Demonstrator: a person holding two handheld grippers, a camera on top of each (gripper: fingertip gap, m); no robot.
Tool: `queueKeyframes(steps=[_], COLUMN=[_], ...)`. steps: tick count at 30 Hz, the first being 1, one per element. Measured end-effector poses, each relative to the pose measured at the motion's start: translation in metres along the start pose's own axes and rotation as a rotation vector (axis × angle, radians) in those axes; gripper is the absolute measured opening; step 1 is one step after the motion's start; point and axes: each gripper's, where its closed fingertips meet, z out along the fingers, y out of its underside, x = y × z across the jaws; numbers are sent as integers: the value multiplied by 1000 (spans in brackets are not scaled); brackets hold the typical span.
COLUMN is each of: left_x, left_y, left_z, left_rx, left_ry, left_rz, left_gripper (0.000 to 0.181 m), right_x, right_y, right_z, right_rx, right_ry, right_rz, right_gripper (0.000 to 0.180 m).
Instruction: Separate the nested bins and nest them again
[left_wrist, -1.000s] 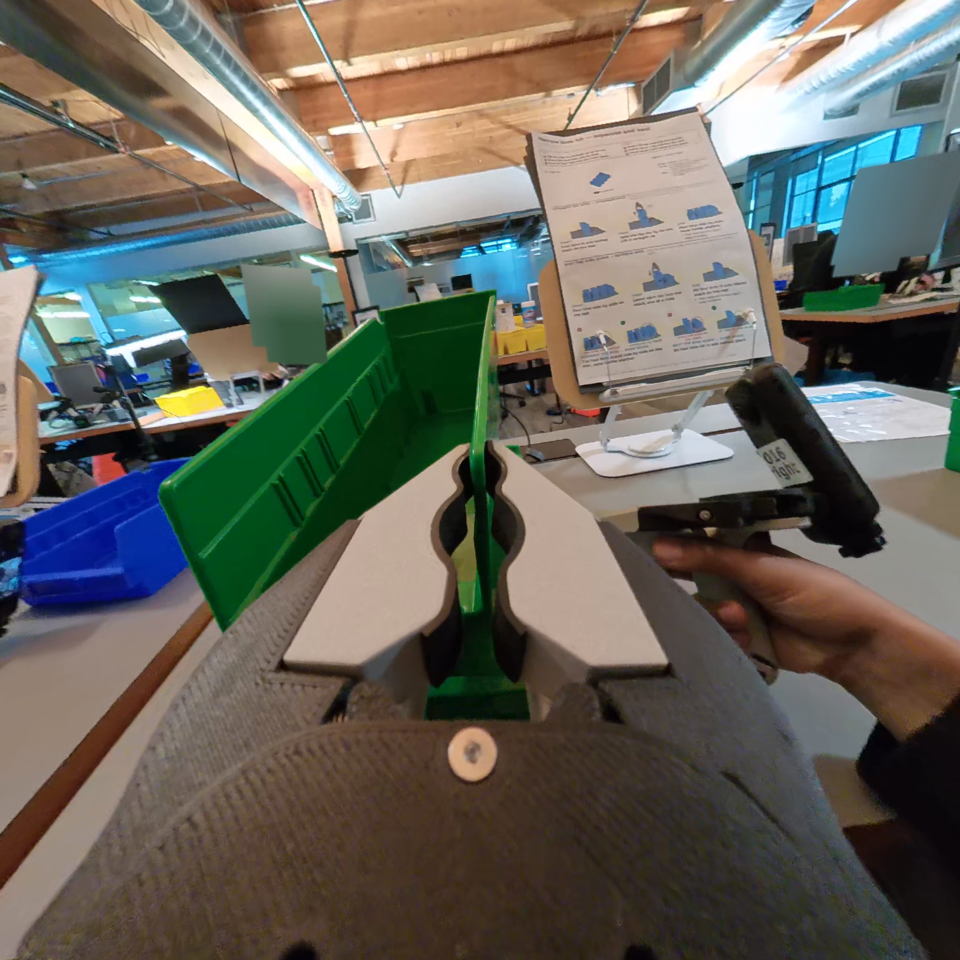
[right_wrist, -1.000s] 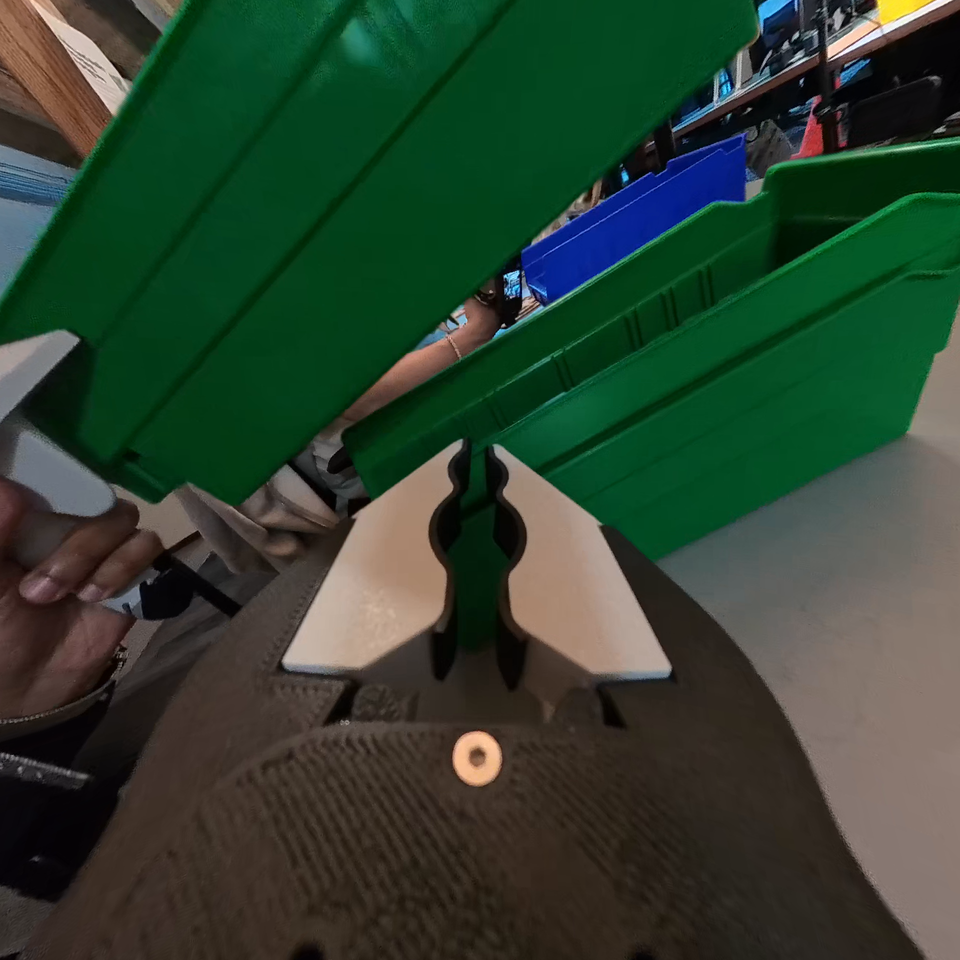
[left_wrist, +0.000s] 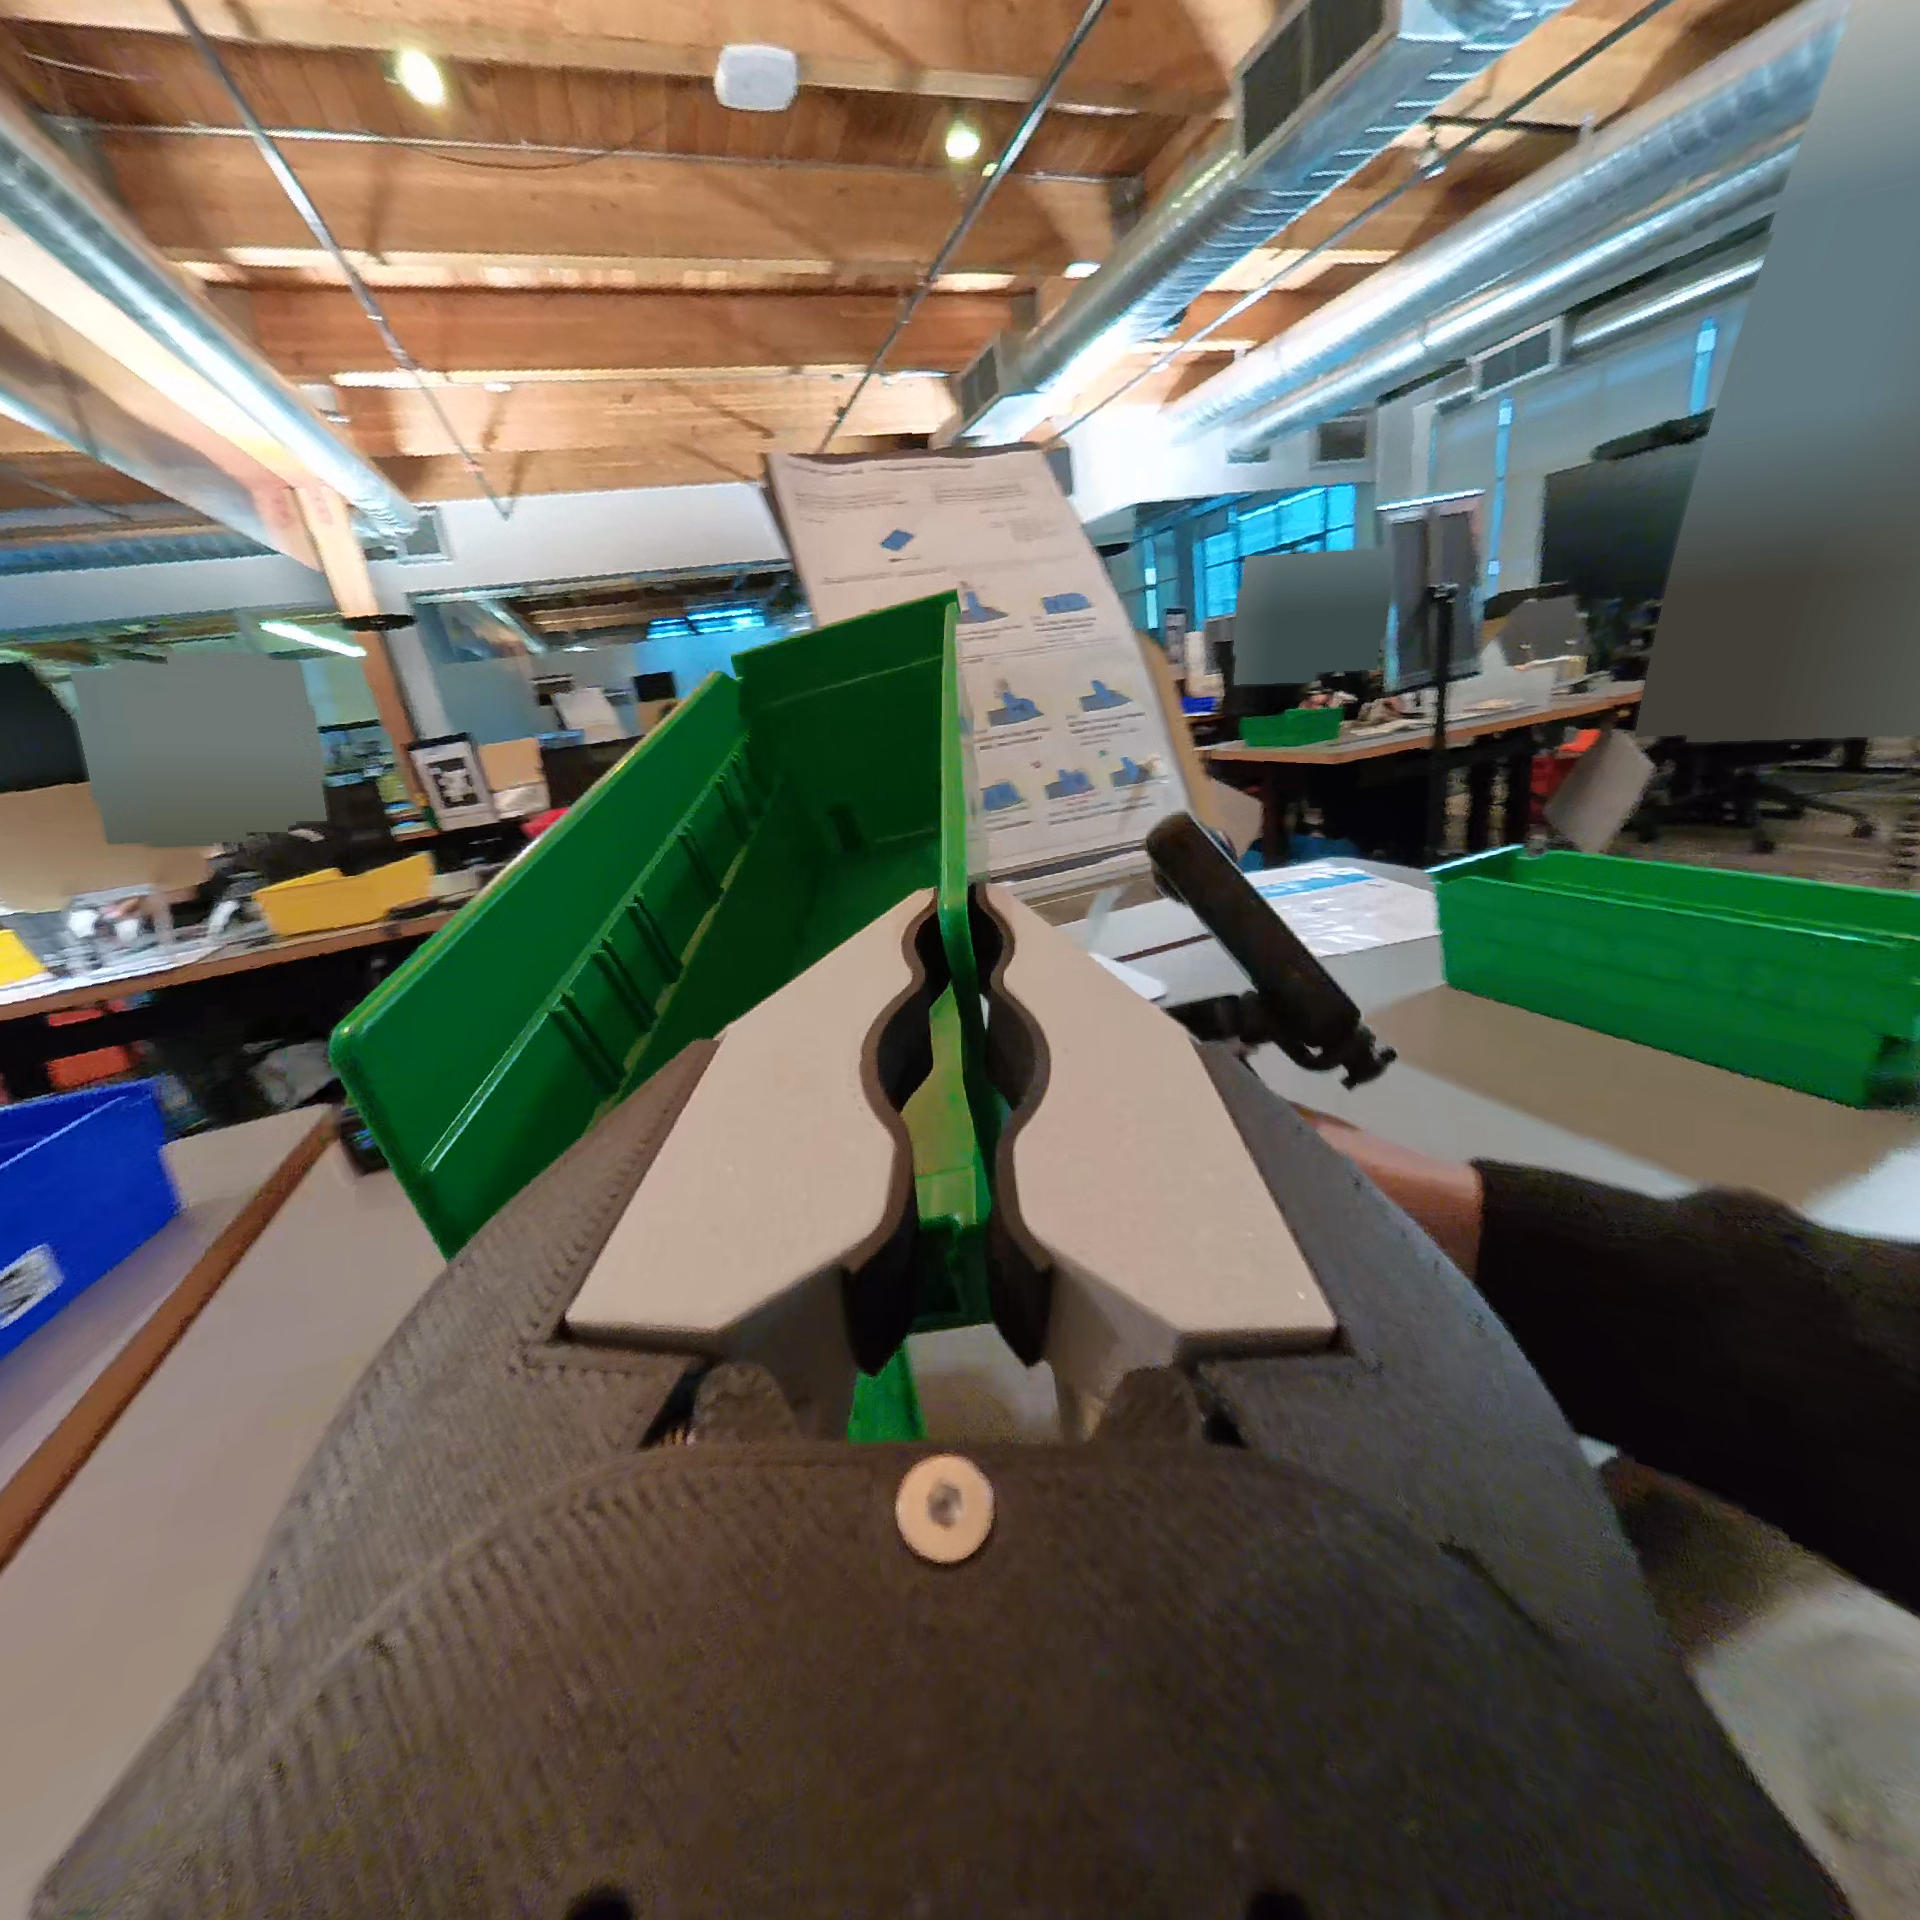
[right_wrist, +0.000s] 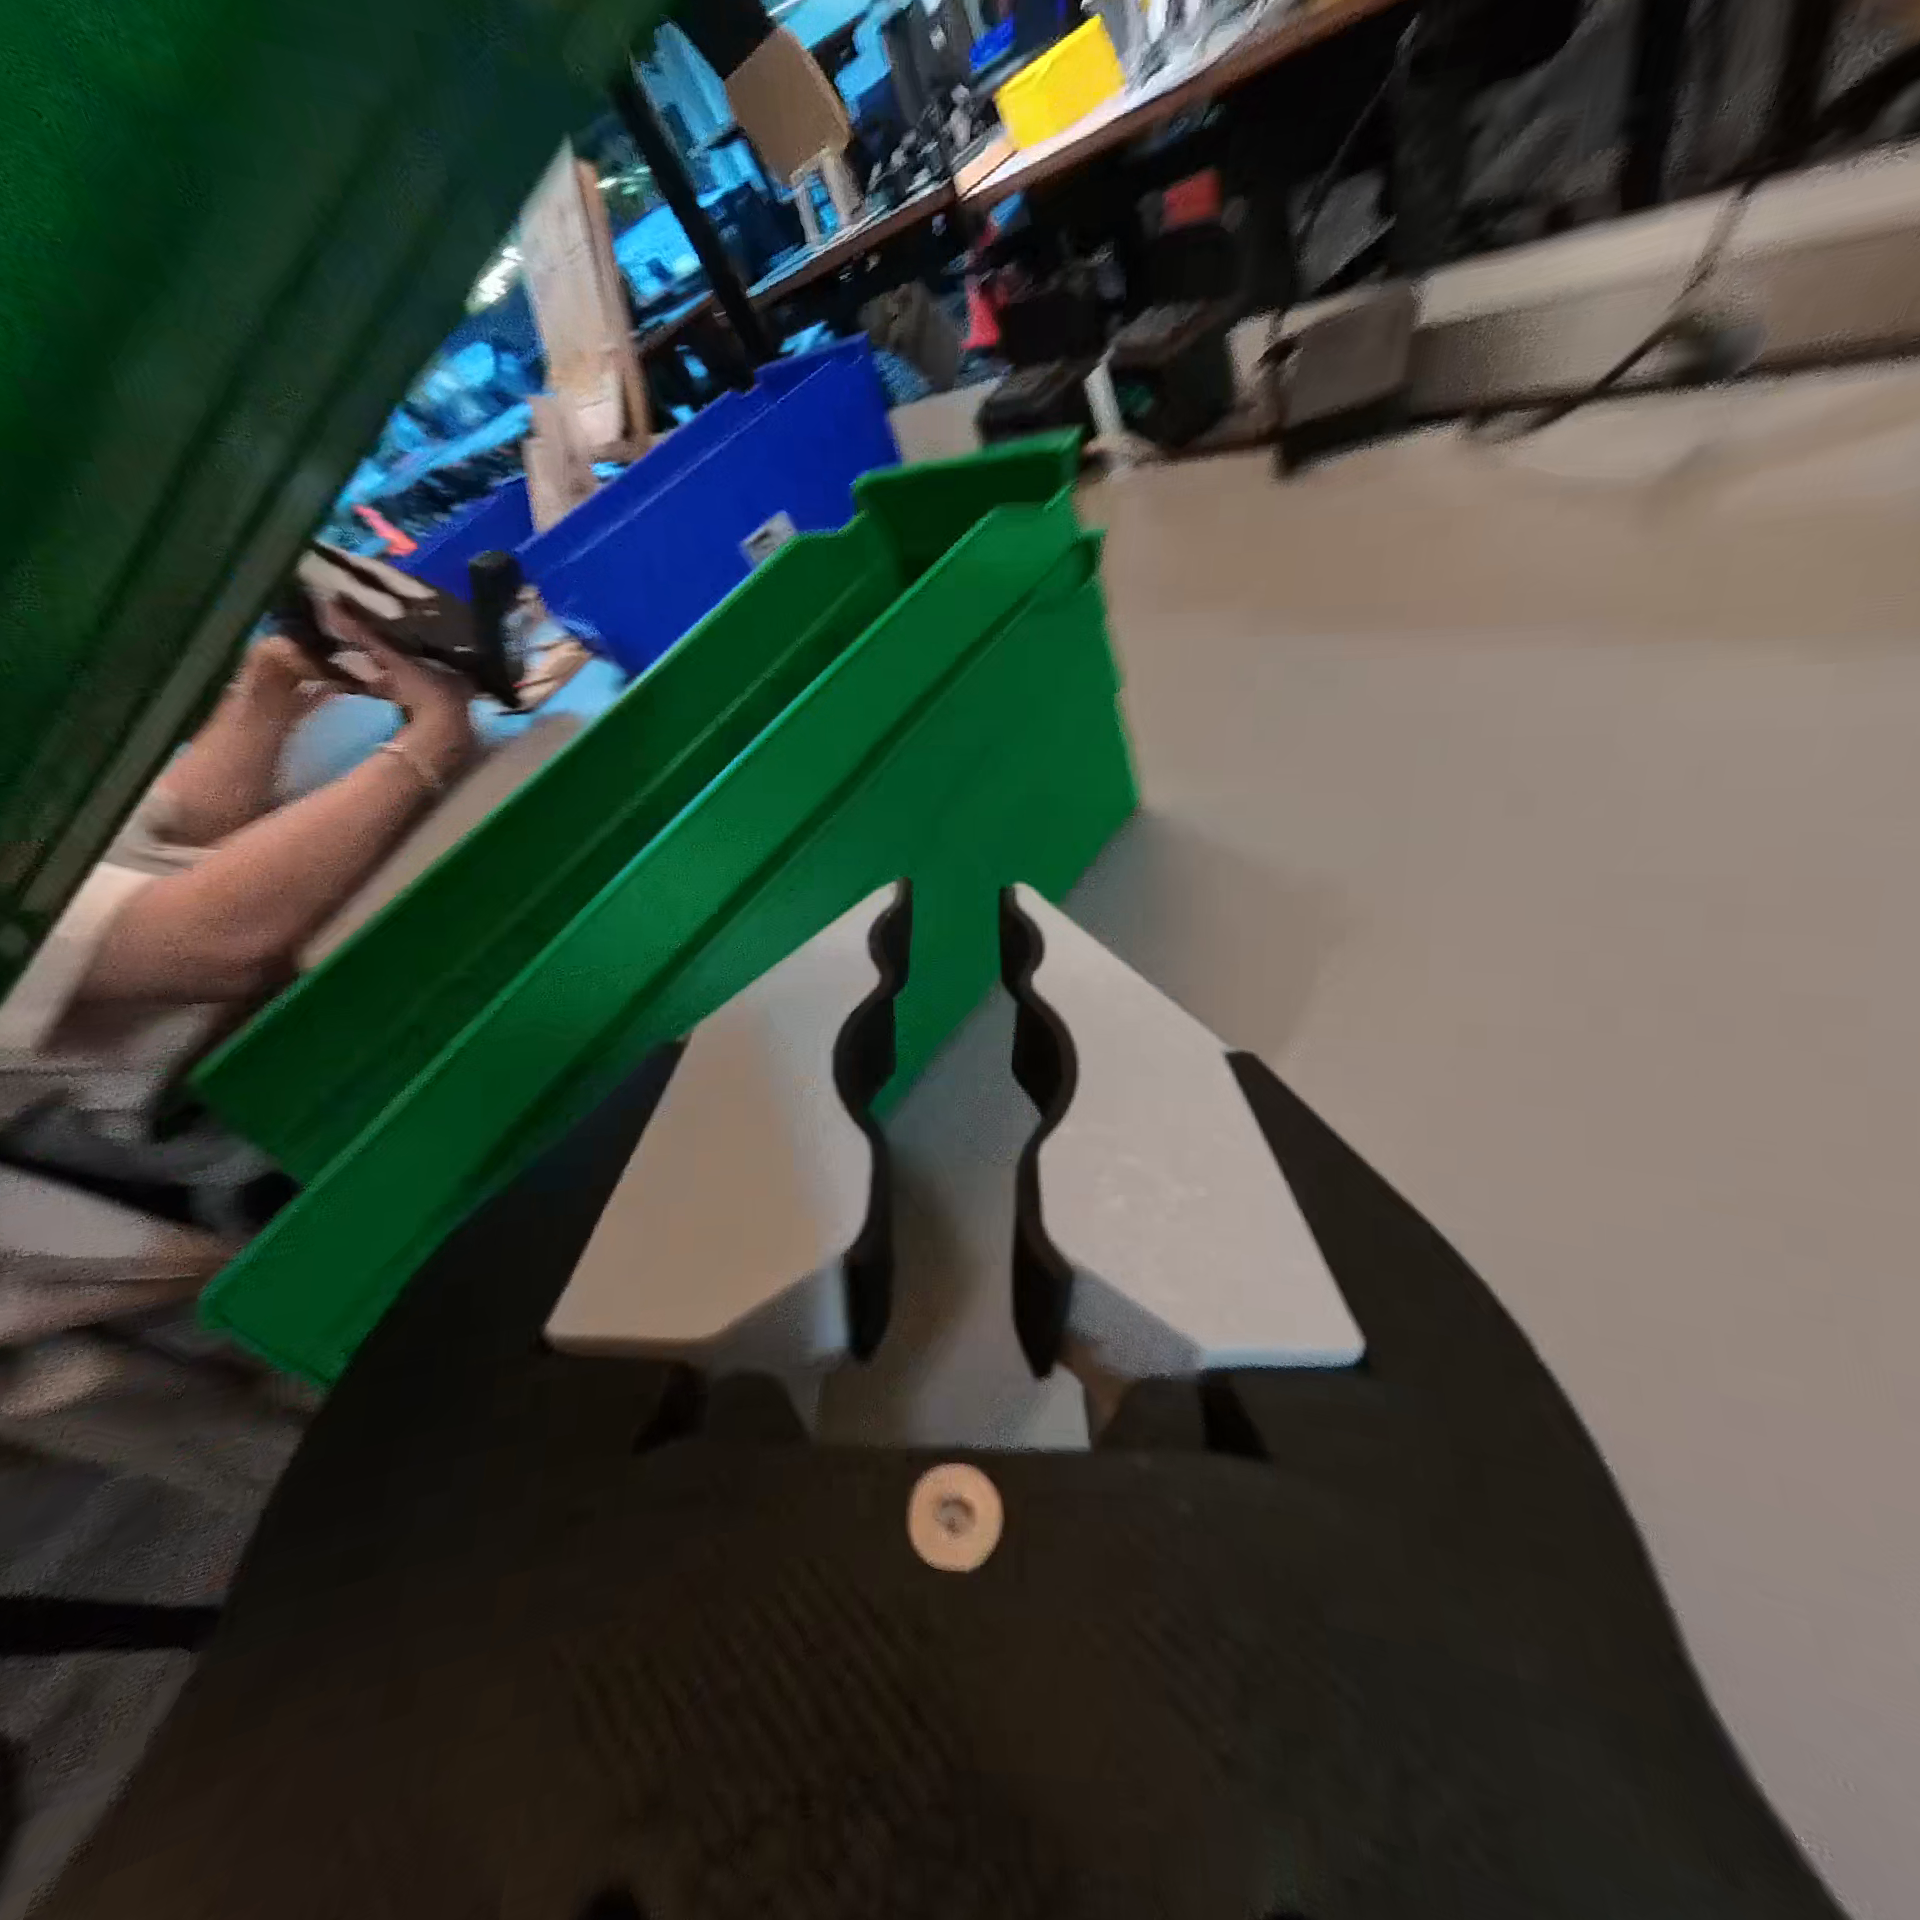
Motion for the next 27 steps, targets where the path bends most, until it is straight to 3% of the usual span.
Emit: queueKeyframes(steps=[4, 7, 14, 16, 19, 20, 22, 25, 27], left_x=[44, 78, 127, 133, 147, 153, 167, 186, 193], left_y=[-12, -16, 21, 41, 75, 85, 104, 126, 136], left_z=[15, 28, 62, 70, 78, 80, 81, 84, 87], left_rx=[34, 53, 3, -32, -91, -103, -129, -166, -192], left_ry=[125, 196, 220, 192, 168, 167, 190, 247, 271], left_rz=[-24, -33, -61, -30, -1, 18, 58, 90, 50], left_gripper=[0, 0, 0, 0, 0, 0, 0, 0, 0], right_x=[63, 72, 63, 47, -27, -41, -44, -28, -12], right_y=[-65, -97, -87, -64, -24, -15, -4, 19, 36], right_z=[-65, -120, -274, -301, -295, -289, -273, -246, -235], right_rx=[166, 325, 484, 559, 658, 644, 580, 454, 372], right_ry=[286, 318, 626, 588, 182, 133, 164, 181, 216], right_rz=[-105, -26, -448, -444, -443, -453, -417, -264, -191], right_gripper=[8, 13, 24, 23, 21, 18, 25, 53, 45])
